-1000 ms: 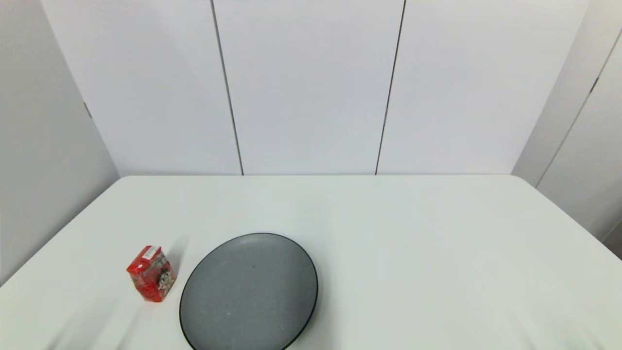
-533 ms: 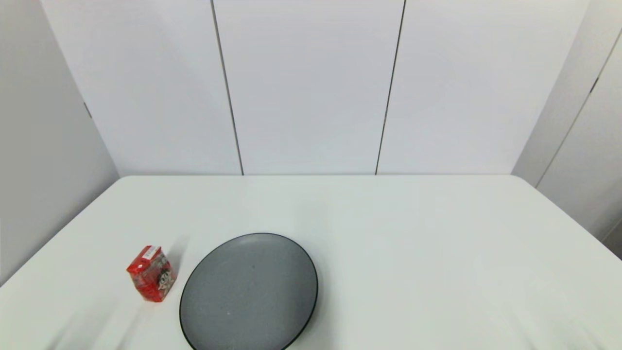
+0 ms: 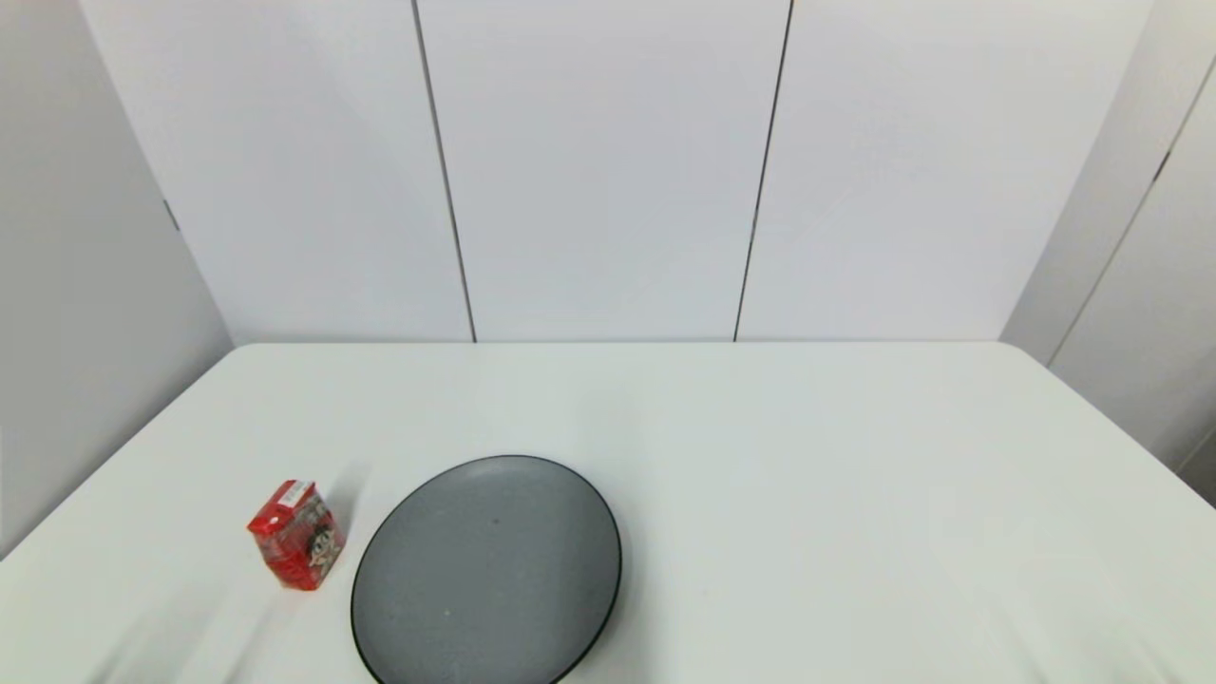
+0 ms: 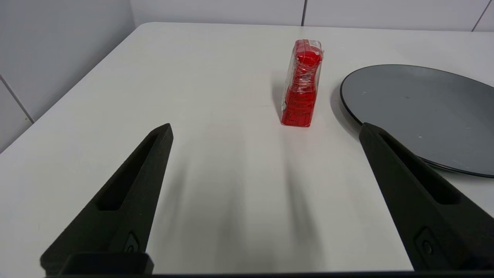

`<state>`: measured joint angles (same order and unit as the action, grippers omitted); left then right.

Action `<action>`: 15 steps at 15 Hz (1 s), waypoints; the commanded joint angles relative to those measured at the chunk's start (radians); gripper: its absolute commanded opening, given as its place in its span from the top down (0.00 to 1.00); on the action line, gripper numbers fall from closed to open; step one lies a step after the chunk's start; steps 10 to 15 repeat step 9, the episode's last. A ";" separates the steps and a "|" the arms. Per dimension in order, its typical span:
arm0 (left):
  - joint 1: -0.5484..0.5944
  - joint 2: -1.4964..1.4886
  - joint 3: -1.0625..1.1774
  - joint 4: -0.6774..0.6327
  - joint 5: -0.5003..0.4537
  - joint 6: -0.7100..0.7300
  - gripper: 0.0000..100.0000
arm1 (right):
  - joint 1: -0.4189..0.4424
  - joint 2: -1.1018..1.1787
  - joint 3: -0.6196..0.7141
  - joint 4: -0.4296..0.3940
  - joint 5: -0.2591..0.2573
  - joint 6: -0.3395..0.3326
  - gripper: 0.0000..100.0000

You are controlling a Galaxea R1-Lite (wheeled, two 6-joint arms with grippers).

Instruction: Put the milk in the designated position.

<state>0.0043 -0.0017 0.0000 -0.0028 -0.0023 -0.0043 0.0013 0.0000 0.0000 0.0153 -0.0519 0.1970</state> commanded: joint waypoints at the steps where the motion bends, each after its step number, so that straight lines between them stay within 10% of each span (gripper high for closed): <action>1: 0.000 0.002 0.000 0.000 -0.001 0.000 0.00 | 0.000 0.002 0.000 0.000 0.000 0.001 0.00; 15: 0.000 0.002 0.000 0.000 -0.001 0.000 0.00 | 0.000 0.002 0.000 0.000 -0.002 0.002 0.00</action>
